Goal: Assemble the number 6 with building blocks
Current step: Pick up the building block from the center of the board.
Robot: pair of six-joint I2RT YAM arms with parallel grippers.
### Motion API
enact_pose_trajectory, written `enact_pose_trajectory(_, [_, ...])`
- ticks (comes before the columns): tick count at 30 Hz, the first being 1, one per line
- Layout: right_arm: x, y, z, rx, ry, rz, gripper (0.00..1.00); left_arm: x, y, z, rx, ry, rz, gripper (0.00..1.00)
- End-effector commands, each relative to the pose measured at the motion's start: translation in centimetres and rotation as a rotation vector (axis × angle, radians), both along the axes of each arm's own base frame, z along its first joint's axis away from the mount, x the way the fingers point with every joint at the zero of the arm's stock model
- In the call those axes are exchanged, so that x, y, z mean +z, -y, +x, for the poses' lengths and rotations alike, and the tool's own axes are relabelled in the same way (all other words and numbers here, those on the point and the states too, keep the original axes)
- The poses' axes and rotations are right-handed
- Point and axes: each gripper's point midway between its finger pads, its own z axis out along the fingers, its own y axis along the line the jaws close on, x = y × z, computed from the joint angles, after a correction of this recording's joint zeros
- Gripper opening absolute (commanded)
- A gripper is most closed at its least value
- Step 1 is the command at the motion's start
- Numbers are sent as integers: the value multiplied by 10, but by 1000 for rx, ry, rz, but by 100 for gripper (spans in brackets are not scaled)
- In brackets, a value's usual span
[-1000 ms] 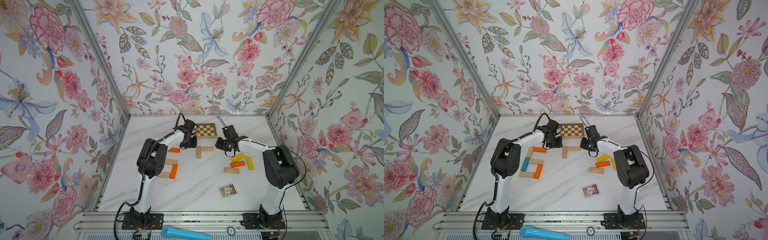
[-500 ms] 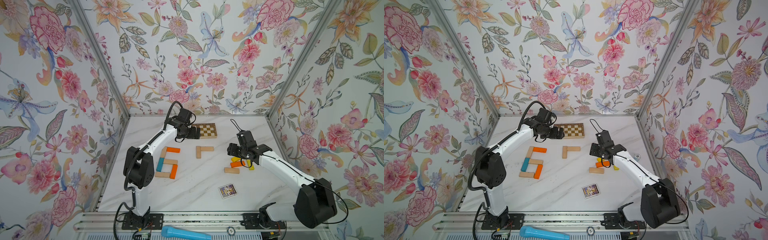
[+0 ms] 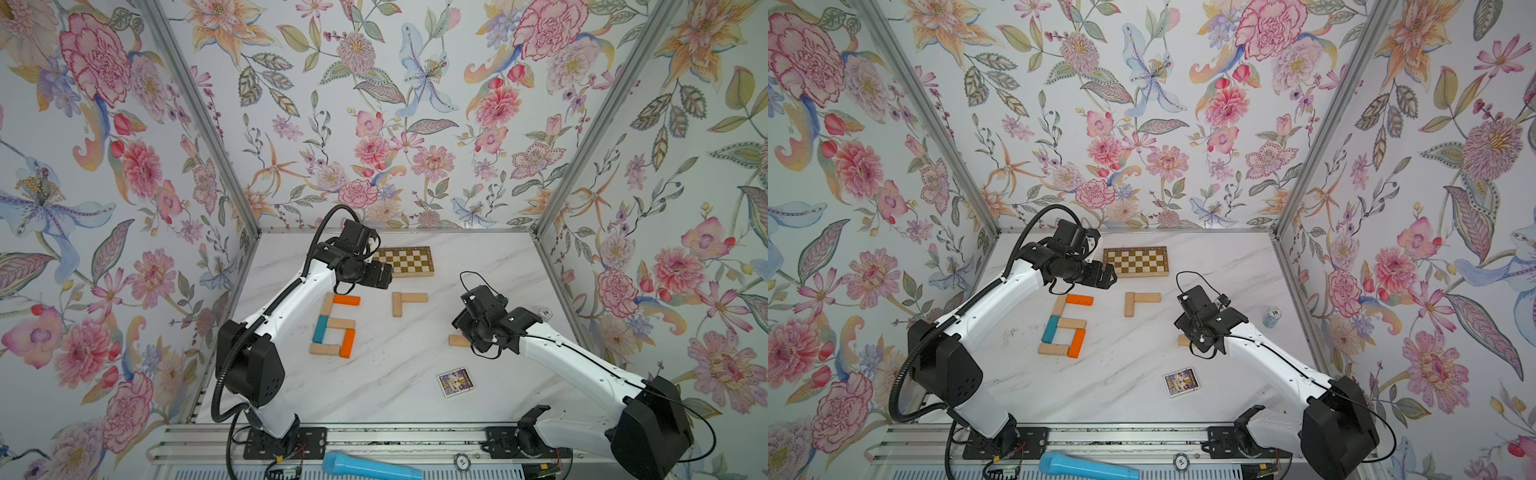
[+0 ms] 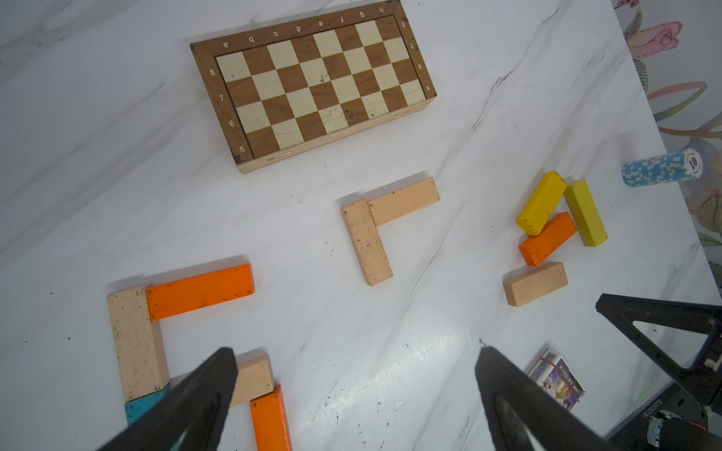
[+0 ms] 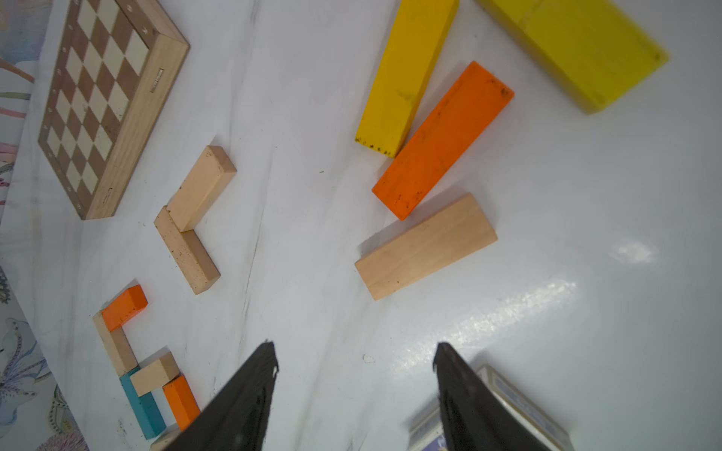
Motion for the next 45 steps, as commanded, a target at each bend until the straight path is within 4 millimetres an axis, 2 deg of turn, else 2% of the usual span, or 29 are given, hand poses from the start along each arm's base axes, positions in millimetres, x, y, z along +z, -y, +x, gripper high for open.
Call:
enact_pose_trajectory(1, [-9,1,-6,-221,-101,14,65,4,-6,3,2,52,1,99])
enact_pose_trajectory(6, [-25,-1,-12,-313,-217,-36,57,2,-15,0,25,69,27,99])
enact_pose_trajectory(15, [-40,8,-2,-412,-271,-43,58,-1,-14,-1,14,64,24,99])
enact_pose_trajectory(23, [-48,14,7,-429,-302,-53,60,-7,-13,-1,8,48,24,99])
enact_pose_trajectory(25, [-51,21,14,-457,-309,-46,60,-9,-12,-1,8,43,24,99])
enact_pose_trajectory(33, [-62,11,23,-451,-350,-27,60,-14,-12,-1,6,32,28,99])
enact_pose_trajectory(45, [-79,0,15,-450,-399,-27,60,-16,-10,0,4,25,23,99])
